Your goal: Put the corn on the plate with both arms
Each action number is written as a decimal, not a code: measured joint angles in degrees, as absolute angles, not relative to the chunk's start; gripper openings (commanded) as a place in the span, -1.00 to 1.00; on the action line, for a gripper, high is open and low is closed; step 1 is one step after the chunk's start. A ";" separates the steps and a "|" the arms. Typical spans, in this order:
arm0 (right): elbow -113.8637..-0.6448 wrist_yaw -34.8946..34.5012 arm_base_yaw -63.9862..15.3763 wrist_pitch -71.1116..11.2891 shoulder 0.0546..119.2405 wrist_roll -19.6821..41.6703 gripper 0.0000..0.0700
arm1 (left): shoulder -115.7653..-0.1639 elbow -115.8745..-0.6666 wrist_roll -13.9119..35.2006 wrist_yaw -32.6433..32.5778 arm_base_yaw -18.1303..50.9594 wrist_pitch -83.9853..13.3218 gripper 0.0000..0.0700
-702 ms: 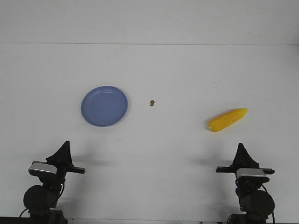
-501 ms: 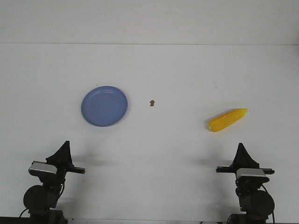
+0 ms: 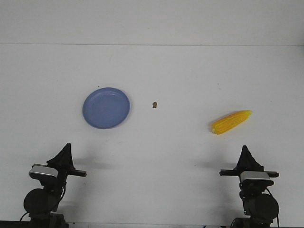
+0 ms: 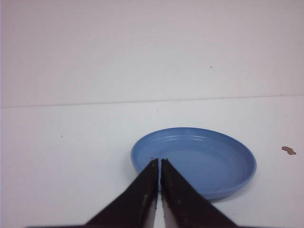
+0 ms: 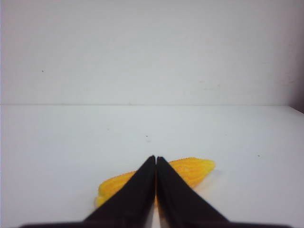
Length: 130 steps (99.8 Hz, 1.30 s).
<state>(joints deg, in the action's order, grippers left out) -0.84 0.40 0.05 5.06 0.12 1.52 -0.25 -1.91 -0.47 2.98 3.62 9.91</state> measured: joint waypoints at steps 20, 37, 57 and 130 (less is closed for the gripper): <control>-0.89 0.16 0.05 9.91 0.12 2.02 -0.98 | -0.32 -2.96 2.83 2.98 3.62 8.08 -0.97; -5.15 0.08 0.05 2.85 0.19 2.85 -0.98 | -2.74 -11.42 5.13 2.98 3.62 1.45 -0.97; -19.11 0.05 0.05 -13.56 6.37 5.15 -0.98 | -14.52 -26.79 7.77 2.96 3.62 -8.97 -0.97; -47.44 0.01 0.05 -39.59 43.79 5.82 -0.89 | -51.68 -55.68 9.13 2.98 3.62 -33.01 -0.92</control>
<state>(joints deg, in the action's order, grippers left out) -47.44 0.01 0.05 -39.59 43.79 5.82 -51.68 -55.68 9.13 2.98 3.62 -33.01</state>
